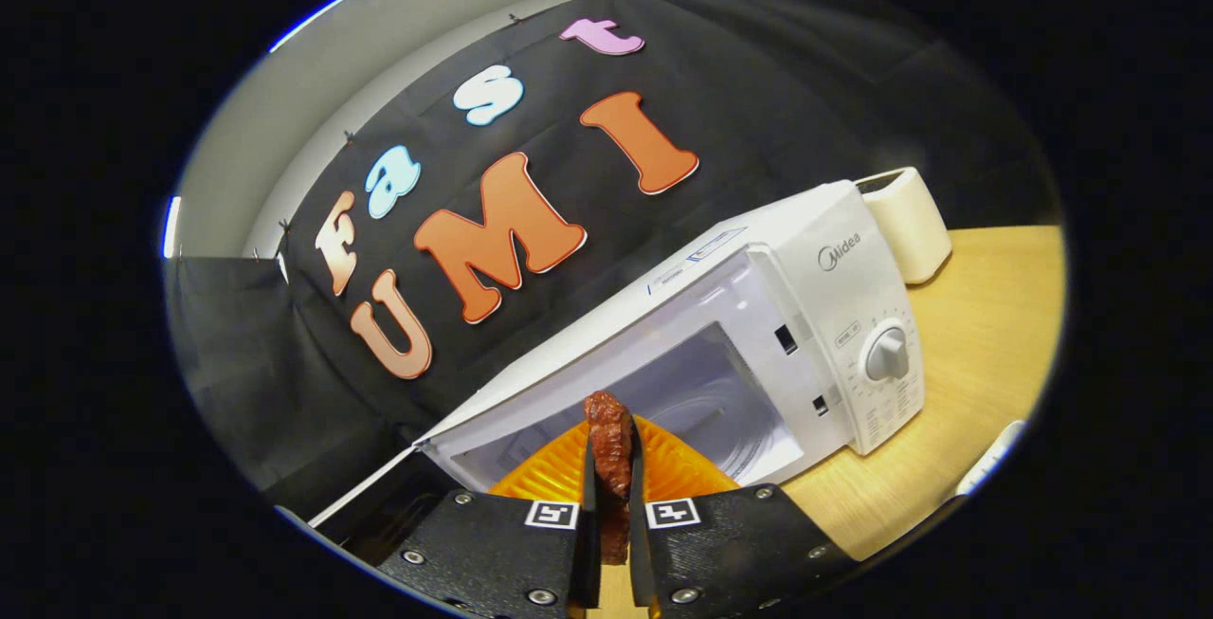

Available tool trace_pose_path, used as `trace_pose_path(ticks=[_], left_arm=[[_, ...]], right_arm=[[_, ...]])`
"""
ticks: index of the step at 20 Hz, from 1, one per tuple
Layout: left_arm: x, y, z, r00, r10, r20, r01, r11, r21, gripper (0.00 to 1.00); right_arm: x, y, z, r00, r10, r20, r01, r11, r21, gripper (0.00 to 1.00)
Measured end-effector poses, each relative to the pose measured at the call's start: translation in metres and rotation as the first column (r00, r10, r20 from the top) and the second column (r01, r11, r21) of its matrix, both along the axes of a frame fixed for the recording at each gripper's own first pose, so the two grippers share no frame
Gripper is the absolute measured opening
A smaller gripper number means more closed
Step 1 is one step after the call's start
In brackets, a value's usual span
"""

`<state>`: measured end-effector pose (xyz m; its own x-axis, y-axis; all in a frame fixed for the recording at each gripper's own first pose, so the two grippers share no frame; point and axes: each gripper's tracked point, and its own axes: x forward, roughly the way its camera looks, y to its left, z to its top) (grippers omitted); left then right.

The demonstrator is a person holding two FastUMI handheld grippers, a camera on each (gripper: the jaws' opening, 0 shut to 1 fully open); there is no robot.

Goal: Open the microwave oven with the left hand, put the food in, and close the microwave oven.

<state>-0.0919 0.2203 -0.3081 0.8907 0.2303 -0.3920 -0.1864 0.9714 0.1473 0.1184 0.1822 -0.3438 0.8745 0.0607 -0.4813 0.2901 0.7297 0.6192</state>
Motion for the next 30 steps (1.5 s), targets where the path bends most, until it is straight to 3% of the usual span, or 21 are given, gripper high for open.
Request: trace_pose_path(ticks=[6,10,11,14,17,23,27,30], left_arm=[[-0.002,0.011,-0.008,0.999,0.029,-0.021,-0.029,0.999,-0.015,0.84],[-0.002,0.017,-0.012,0.999,0.039,-0.035,-0.039,0.999,-0.010,0.84],[-0.002,0.019,-0.013,0.998,0.042,-0.038,-0.042,0.999,-0.009,0.76],[0.000,0.021,-0.016,0.998,0.049,-0.048,-0.049,0.999,-0.006,0.76],[0.002,0.022,-0.018,0.997,0.053,-0.059,-0.053,0.999,0.002,0.76],[0.006,0.022,-0.018,0.996,0.055,-0.067,-0.054,0.998,0.012,0.76],[0.005,0.022,-0.015,0.997,0.052,-0.065,-0.051,0.998,0.023,0.76],[0.003,0.022,-0.014,0.997,0.057,-0.061,-0.056,0.998,0.023,0.75]], right_arm=[[0.029,0.008,-0.026,0.991,-0.128,0.042,0.125,0.989,0.073,0.12],[0.041,0.013,-0.058,0.980,-0.199,-0.001,0.198,0.972,0.126,0.12],[0.044,0.015,-0.066,0.978,-0.210,-0.013,0.210,0.967,0.144,0.12],[0.050,0.015,-0.082,0.968,-0.249,-0.026,0.250,0.955,0.161,0.12],[0.058,0.004,-0.098,0.949,-0.313,-0.027,0.314,0.941,0.130,0.11],[0.060,0.000,-0.131,0.928,-0.366,-0.066,0.370,0.927,0.063,0.12],[0.070,0.000,-0.142,0.923,-0.374,-0.093,0.377,0.926,0.021,0.15],[0.068,0.007,-0.145,0.936,-0.329,-0.124,0.325,0.944,-0.054,0.20]])
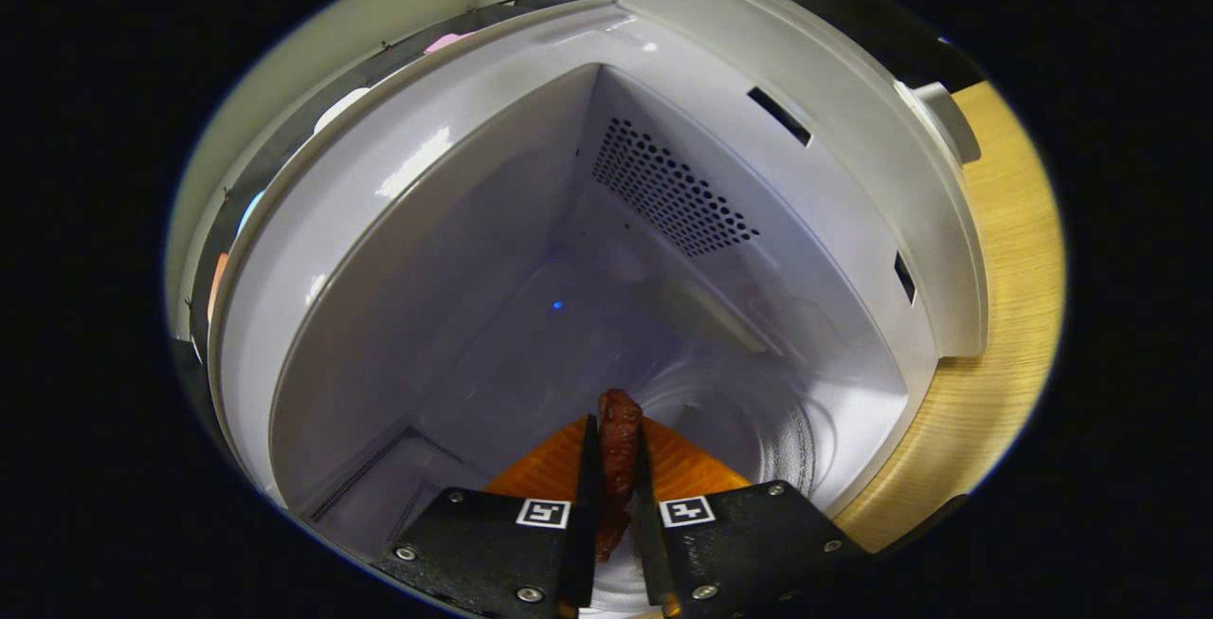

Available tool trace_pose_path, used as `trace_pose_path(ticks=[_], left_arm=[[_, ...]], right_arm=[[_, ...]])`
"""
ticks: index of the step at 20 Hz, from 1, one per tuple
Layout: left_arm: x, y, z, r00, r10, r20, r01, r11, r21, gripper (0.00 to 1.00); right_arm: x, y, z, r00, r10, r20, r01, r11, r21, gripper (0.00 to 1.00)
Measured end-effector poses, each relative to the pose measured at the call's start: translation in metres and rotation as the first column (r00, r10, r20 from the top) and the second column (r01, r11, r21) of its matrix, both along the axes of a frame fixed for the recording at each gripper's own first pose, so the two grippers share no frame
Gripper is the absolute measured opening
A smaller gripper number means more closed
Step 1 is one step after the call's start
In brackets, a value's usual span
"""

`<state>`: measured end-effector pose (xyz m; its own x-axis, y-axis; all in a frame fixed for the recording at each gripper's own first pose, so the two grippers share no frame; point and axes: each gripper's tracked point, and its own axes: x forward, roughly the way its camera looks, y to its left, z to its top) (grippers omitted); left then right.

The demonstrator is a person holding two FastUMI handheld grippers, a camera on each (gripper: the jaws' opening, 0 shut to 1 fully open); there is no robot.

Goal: Open the microwave oven with the left hand, put the food in, and close the microwave oven.

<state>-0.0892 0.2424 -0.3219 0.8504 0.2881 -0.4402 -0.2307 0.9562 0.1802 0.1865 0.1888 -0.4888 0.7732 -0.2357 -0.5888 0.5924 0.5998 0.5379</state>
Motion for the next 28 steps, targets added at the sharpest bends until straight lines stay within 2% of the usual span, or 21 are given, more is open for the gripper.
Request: trace_pose_path(ticks=[2,3,6,7,8,9,15,17,20,22,24,25,26,28], left_arm=[[-0.001,0.000,0.001,1.000,0.004,0.000,-0.004,1.000,-0.005,0.76],[-0.002,-0.001,0.001,1.000,0.003,0.001,-0.003,1.000,-0.005,0.75],[-0.003,-0.004,0.005,1.000,-0.005,0.007,0.005,1.000,0.000,0.76],[-0.005,-0.004,0.005,1.000,-0.007,0.009,0.007,1.000,-0.001,0.76],[-0.004,-0.005,0.005,1.000,-0.007,0.007,0.007,1.000,-0.005,0.75],[-0.005,-0.007,0.004,1.000,-0.007,0.005,0.007,1.000,-0.005,0.84],[-0.008,-0.018,0.012,0.999,-0.026,0.019,0.026,1.000,0.002,0.84],[-0.011,-0.018,0.016,0.999,-0.026,0.025,0.026,1.000,0.008,0.84],[-0.010,-0.024,0.018,0.999,-0.036,0.028,0.036,0.999,0.000,0.84],[-0.005,-0.034,0.019,0.998,-0.055,0.034,0.056,0.998,-0.012,0.84],[0.000,-0.048,0.020,0.995,-0.090,0.040,0.091,0.996,-0.025,0.84],[0.003,-0.056,0.020,0.993,-0.112,0.040,0.113,0.993,-0.030,0.88],[0.008,-0.065,0.022,0.990,-0.135,0.047,0.136,0.990,-0.037,0.84],[0.014,-0.082,0.024,0.983,-0.175,0.061,0.178,0.982,-0.066,0.84]], right_arm=[[-0.004,0.000,-0.001,0.998,0.056,-0.038,-0.059,0.996,-0.073,0.29],[-0.008,-0.001,-0.004,0.995,0.069,-0.073,-0.076,0.993,-0.094,0.41],[-0.021,-0.006,-0.016,0.970,0.124,-0.210,-0.158,0.976,-0.152,0.52],[-0.023,-0.006,-0.016,0.955,0.153,-0.254,-0.199,0.965,-0.168,0.60],[-0.026,-0.006,-0.016,0.940,0.183,-0.288,-0.243,0.951,-0.191,0.64],[-0.027,-0.007,-0.013,0.930,0.202,-0.308,-0.276,0.936,-0.217,0.72],[-0.039,-0.021,0.000,0.874,0.242,-0.422,-0.397,0.856,-0.330,0.91],[-0.039,-0.027,0.009,0.868,0.253,-0.428,-0.418,0.838,-0.352,0.93],[-0.048,-0.029,0.019,0.854,0.282,-0.437,-0.444,0.833,-0.331,0.93],[-0.054,-0.026,0.031,0.844,0.319,-0.431,-0.478,0.811,-0.336,0.93],[-0.062,-0.023,0.047,0.837,0.359,-0.414,-0.512,0.781,-0.357,0.93],[-0.067,-0.021,0.054,0.832,0.384,-0.401,-0.529,0.769,-0.360,0.93],[-0.072,-0.018,0.062,0.827,0.405,-0.389,-0.541,0.761,-0.359,0.93],[-0.083,-0.016,0.078,0.819,0.447,-0.359,-0.562,0.749,-0.351,0.93]])
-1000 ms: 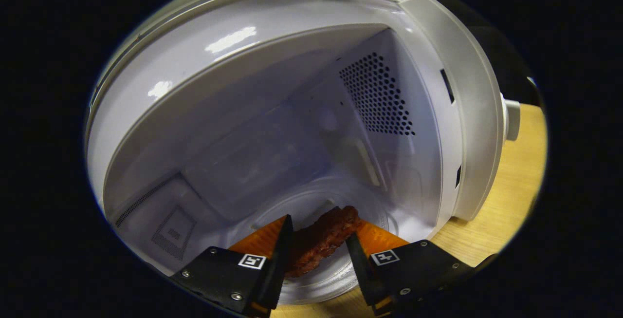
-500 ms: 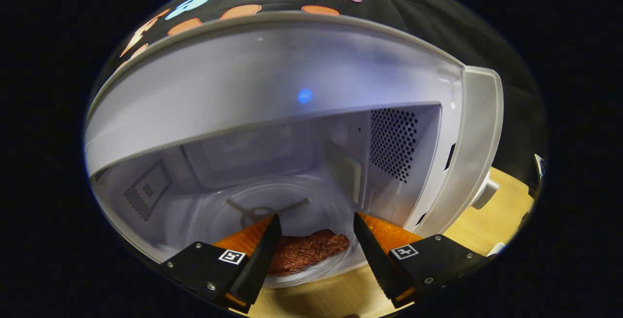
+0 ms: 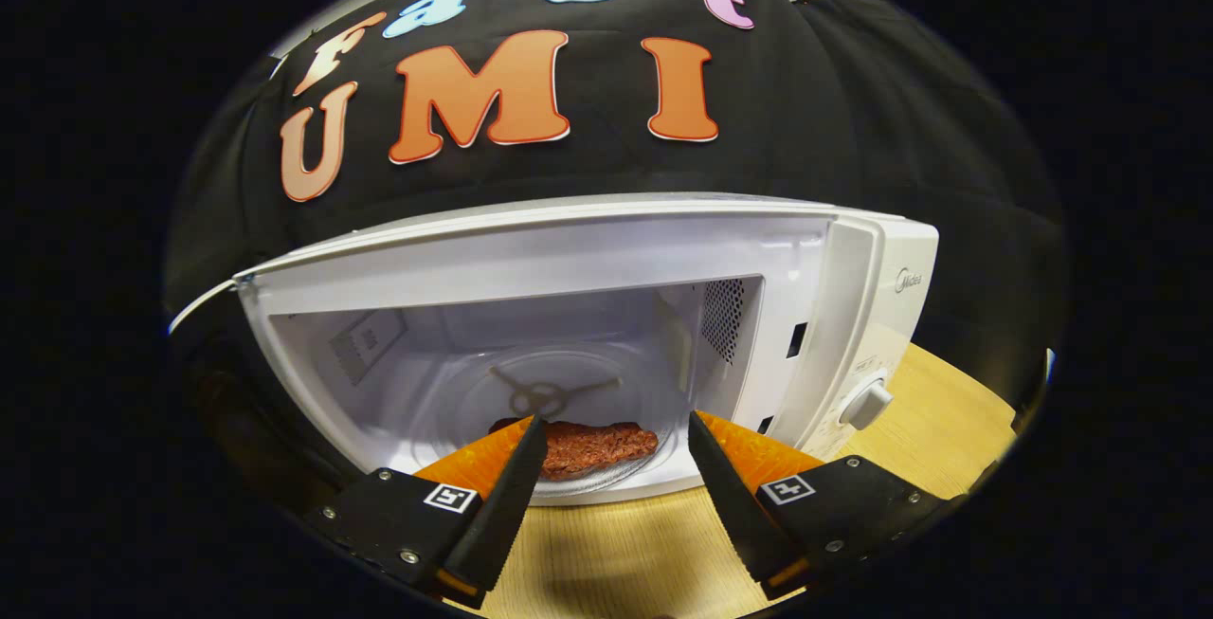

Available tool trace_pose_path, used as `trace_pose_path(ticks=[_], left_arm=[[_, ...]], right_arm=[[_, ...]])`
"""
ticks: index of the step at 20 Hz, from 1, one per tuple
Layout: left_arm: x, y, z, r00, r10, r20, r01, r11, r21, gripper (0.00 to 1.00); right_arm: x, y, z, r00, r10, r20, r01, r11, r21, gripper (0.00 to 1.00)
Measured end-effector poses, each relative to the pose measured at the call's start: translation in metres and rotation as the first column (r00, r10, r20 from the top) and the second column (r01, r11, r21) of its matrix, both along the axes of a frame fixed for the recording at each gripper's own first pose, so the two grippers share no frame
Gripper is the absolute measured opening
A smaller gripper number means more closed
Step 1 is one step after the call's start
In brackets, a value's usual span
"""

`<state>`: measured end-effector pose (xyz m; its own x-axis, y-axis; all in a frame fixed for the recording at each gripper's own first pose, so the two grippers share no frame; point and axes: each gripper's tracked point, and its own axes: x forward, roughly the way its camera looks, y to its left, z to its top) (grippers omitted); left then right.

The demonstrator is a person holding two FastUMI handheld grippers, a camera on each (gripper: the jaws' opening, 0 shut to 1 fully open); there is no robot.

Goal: Open the microwave oven with the left hand, put the food in, and close the microwave oven.

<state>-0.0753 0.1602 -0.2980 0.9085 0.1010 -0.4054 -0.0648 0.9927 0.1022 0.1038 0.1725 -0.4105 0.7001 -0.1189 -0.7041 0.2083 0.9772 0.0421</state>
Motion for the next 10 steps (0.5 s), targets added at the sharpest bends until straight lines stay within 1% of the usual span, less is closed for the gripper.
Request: trace_pose_path(ticks=[3,5,6,7,9,10], left_arm=[[0.003,-0.019,-0.008,0.999,-0.044,-0.024,0.043,0.997,-0.065,0.84],[0.003,-0.029,-0.011,0.997,-0.064,-0.041,0.060,0.994,-0.087,0.85],[0.004,-0.035,-0.011,0.996,-0.074,-0.045,0.070,0.994,-0.090,0.85],[0.003,-0.037,-0.010,0.996,-0.080,-0.044,0.076,0.994,-0.077,0.80],[0.002,-0.049,-0.009,0.994,-0.105,-0.040,0.101,0.992,-0.079,0.80],[0.002,-0.057,-0.008,0.992,-0.123,-0.038,0.120,0.989,-0.087,0.83]], right_arm=[[-0.017,-0.008,0.028,0.998,0.055,0.038,-0.055,0.998,-0.001,0.93],[-0.026,-0.014,0.050,0.992,0.094,0.080,-0.095,0.996,-0.002,0.93],[-0.030,-0.017,0.060,0.988,0.111,0.103,-0.112,0.994,0.003,0.93],[-0.035,-0.022,0.070,0.985,0.122,0.119,-0.124,0.992,0.007,0.93],[-0.046,-0.033,0.086,0.982,0.127,0.139,-0.133,0.991,0.029,0.94],[-0.051,-0.038,0.092,0.981,0.130,0.145,-0.138,0.989,0.049,0.94]])
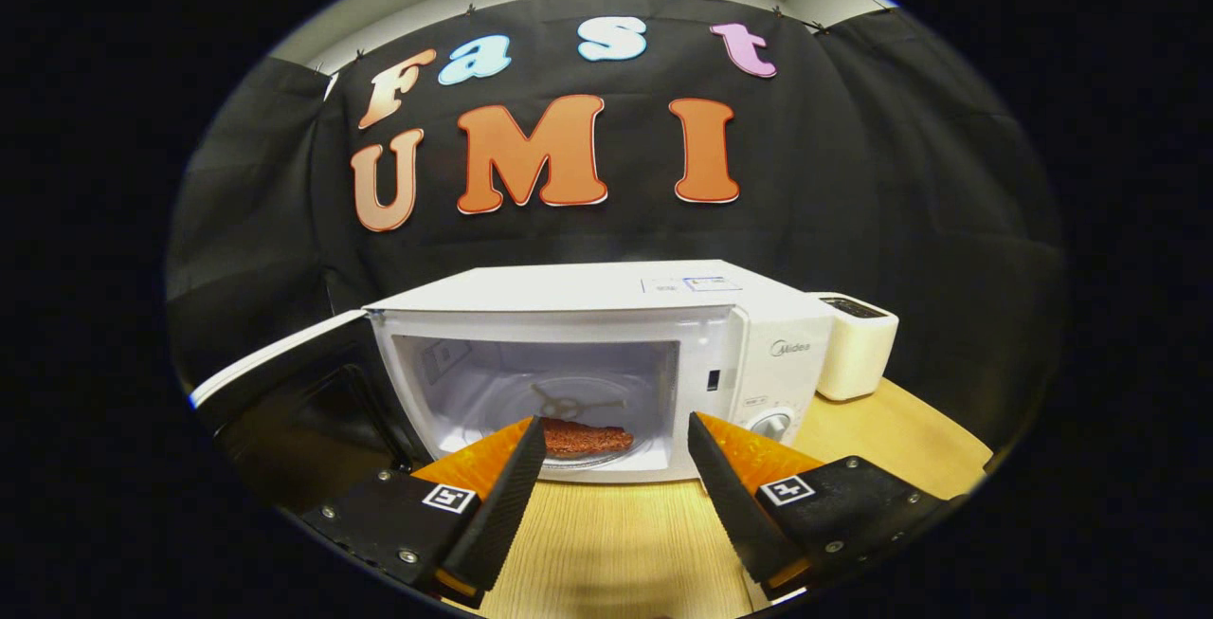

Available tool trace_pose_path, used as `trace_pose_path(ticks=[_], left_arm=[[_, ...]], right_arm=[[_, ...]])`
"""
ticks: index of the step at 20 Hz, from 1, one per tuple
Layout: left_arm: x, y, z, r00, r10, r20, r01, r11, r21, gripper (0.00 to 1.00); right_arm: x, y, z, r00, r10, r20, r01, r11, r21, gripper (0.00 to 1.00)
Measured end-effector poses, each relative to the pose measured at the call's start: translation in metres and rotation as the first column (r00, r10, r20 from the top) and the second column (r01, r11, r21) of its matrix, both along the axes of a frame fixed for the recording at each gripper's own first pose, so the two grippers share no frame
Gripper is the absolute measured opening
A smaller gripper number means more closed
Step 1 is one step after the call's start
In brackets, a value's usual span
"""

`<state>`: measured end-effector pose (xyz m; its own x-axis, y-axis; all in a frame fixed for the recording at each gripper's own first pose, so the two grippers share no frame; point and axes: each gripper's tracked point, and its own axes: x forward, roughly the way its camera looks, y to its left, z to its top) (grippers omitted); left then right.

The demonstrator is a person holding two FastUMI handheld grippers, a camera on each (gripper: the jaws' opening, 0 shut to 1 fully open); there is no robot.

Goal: Open the microwave oven with the left hand, put the food in, and close the microwave oven.

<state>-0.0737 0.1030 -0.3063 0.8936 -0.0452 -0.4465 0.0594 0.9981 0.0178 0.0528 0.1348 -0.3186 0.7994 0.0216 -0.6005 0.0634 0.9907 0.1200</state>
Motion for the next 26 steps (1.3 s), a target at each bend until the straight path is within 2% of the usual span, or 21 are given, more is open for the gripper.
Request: trace_pose_path(ticks=[3,12,13,15,18,26], left_arm=[[0.002,-0.025,0.001,0.998,-0.054,0.010,0.054,0.999,-0.007,0.83],[0.018,-0.112,0.005,0.981,-0.191,0.040,0.193,0.981,-0.034,0.80],[0.021,-0.121,0.007,0.977,-0.207,0.046,0.209,0.977,-0.031,0.83],[0.026,-0.143,0.009,0.969,-0.239,0.058,0.242,0.970,-0.039,0.80],[0.034,-0.173,0.006,0.958,-0.282,0.059,0.285,0.957,-0.047,0.83],[0.062,-0.242,-0.016,0.932,-0.361,0.042,0.363,0.928,-0.087,0.80]], right_arm=[[-0.019,-0.017,0.018,1.000,0.015,0.003,-0.015,0.999,0.043,0.94],[-0.062,-0.075,0.032,1.000,0.010,0.021,-0.011,0.998,0.056,0.94],[-0.065,-0.082,0.035,1.000,0.002,0.027,-0.004,0.998,0.059,0.94],[-0.066,-0.099,0.043,0.999,-0.015,0.036,0.012,0.998,0.059,0.94],[-0.072,-0.119,0.053,0.998,-0.028,0.055,0.025,0.998,0.050,0.94],[-0.088,-0.161,0.059,0.996,-0.056,0.068,0.051,0.996,0.067,0.94]])
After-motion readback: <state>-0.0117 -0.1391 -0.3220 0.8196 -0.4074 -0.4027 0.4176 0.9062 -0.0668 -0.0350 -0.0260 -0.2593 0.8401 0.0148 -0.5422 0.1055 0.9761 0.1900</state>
